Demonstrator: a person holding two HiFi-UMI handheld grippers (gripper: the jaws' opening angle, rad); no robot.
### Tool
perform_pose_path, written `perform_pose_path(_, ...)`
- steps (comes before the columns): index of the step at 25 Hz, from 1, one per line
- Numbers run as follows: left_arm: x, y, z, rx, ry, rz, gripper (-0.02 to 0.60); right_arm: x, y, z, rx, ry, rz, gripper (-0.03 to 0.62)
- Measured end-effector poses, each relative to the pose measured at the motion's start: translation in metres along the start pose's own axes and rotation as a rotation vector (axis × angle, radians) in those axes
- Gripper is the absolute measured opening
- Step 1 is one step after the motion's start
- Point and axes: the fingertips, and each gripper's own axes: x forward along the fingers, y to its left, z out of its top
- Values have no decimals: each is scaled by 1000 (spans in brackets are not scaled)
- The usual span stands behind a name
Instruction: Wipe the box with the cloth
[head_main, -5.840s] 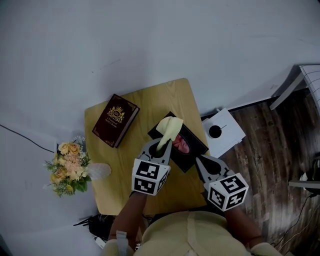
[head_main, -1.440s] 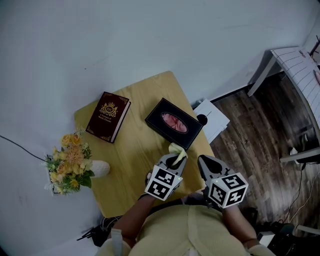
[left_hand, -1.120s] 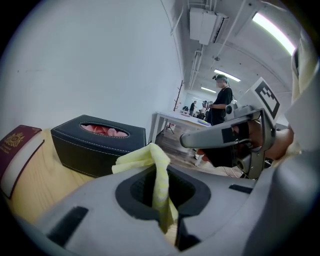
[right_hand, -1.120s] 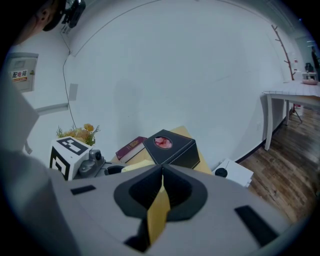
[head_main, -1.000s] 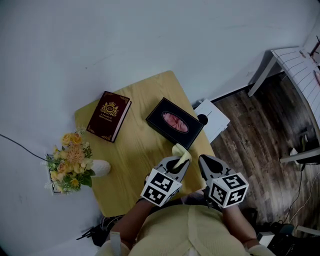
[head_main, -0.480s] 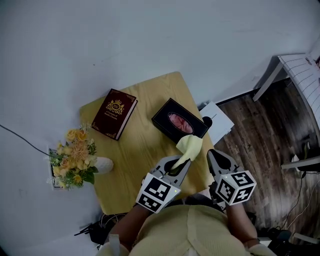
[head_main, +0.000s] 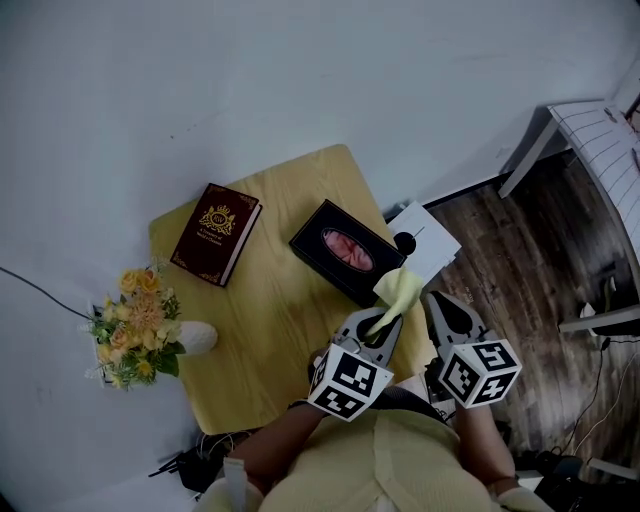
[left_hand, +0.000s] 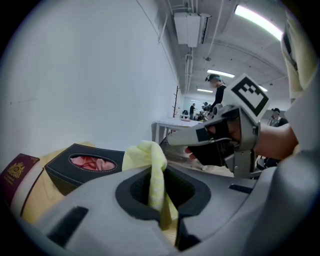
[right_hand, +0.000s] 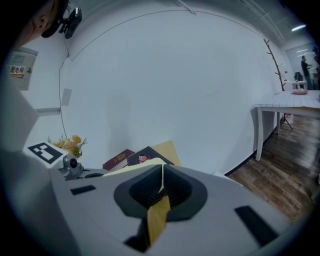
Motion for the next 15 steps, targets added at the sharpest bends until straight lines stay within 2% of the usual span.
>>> perform_pose_path(5,26,-13,-7,-20,21,-26,35,-1,-12,-4,20,15,-7,31)
perform_pose_path(8,43,-10,-12,-53,35,7,35,-1,-18,-1,50,9,2,31)
perform_pose_path(12,63,-9,-26,-82,82,39,35,3,-26,1,36,17,2,31)
perform_pose_path(15,70,-1,-28,-118,76,83,35,7,-30,-2,44,35,11,31)
